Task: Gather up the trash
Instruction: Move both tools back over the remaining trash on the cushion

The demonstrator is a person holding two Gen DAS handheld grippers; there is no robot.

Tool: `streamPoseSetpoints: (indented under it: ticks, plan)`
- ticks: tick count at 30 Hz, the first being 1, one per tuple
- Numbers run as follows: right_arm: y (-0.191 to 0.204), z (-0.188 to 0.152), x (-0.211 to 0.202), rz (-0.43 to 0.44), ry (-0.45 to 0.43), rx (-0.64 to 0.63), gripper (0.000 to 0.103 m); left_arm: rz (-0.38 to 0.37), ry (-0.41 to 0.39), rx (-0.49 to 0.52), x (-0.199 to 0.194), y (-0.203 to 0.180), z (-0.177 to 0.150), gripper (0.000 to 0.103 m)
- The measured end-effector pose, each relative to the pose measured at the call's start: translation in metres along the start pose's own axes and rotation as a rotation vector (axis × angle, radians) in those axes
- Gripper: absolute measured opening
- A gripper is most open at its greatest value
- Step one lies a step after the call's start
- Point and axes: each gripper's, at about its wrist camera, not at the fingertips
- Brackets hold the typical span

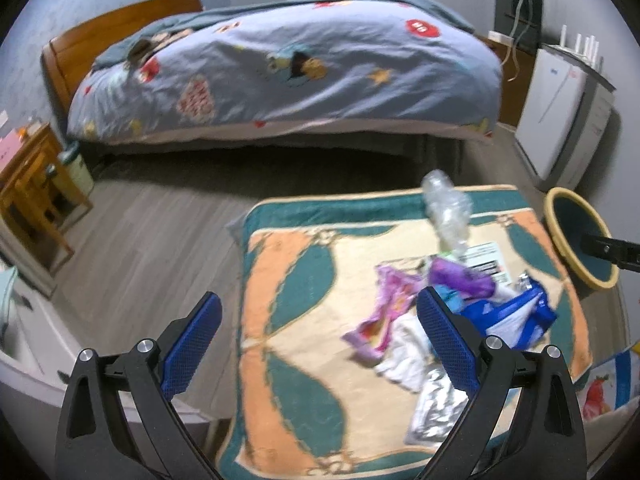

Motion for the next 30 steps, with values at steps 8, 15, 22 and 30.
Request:
streamPoseSetpoints:
  ticks: [8,15,22,30]
  plan:
    - [-0.020,-0.003,0.031,-0.015,0.085,0.115,0.097,-0.018,0.048,0.007,0.028,0.011,-0.001,0.097]
    - [-0.025,-0.006,0.054,-0.037,0.144,0.099,0.097,-0.055,0.084,0.077,0.054,-0.011,0.001,0.097]
    - [-0.023,-0.014,0.075,-0.049,0.226,0.038,0.096,-0.077,0.116,0.148,0.076,-0.034,0.000,0.097]
    - [-0.017,-0.032,0.090,-0.019,0.352,-0.044,0.069,-0.083,0.181,0.171,0.098,-0.047,-0.005,0.097]
Point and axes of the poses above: each gripper's, at about its wrist camera, not at the fingertips, and x roughly the way its jaws point, y to its left, z to its top
